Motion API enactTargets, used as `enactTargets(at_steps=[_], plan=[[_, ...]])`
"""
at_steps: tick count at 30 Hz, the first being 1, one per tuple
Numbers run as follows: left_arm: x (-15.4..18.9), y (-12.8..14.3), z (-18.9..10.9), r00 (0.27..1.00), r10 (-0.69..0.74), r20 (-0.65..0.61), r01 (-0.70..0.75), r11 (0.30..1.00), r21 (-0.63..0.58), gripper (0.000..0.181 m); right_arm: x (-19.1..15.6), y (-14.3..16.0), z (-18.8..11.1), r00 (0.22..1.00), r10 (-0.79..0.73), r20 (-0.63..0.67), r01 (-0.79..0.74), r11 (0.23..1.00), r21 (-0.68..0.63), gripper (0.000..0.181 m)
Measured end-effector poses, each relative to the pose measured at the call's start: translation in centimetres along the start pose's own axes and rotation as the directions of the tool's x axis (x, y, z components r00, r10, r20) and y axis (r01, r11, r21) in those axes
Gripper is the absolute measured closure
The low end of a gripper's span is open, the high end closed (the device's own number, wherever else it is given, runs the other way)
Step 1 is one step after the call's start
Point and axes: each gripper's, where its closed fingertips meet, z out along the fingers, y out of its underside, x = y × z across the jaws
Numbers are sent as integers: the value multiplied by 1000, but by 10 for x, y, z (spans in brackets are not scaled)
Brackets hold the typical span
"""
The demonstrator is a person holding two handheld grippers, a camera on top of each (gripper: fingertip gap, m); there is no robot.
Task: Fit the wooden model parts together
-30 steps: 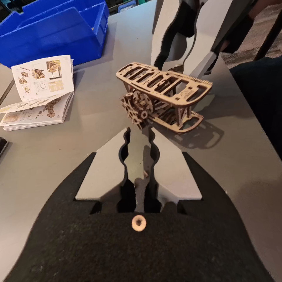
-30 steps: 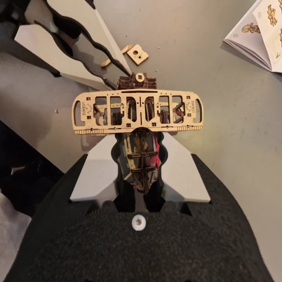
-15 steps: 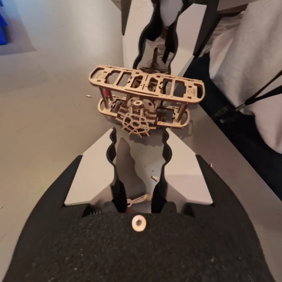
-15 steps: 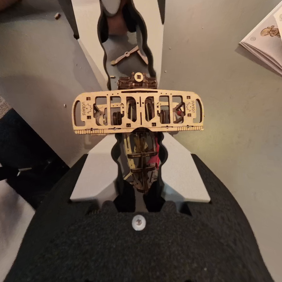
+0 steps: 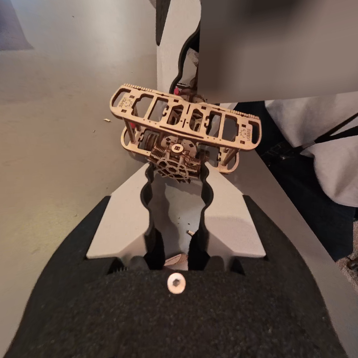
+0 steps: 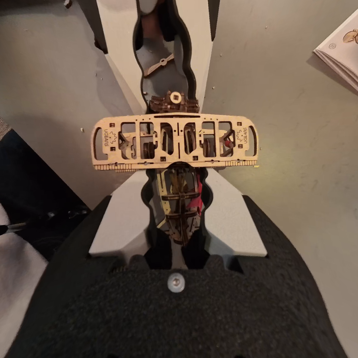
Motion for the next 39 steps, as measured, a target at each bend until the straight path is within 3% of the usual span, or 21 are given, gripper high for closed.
enactTargets(at_steps=[5, 19, 30, 33, 39], plan=[[2, 1, -1, 999, -50, -17, 50, 998, 23, 135, 0, -1, 1, 1000, -13, -7, 13, 1000, 2, 136], [-5, 10, -17, 994, 84, 71, -86, 996, 31, 118, 2, -2, 2, 1000, -26, -7, 26, 1000, 4, 136], [-5, 1, -7, 979, 196, 65, -198, 980, 30, 133, 3, -2, 3, 1000, -30, -6, 30, 1000, 5, 136], [-2, 2, -8, 991, 129, 15, -130, 991, 35, 134, 2, -2, 3, 999, -46, -9, 46, 999, 4, 136], [0, -1, -7, 971, -182, -158, 191, 981, 45, 135, 4, -2, 3, 998, -66, -24, 66, 998, 9, 136]])
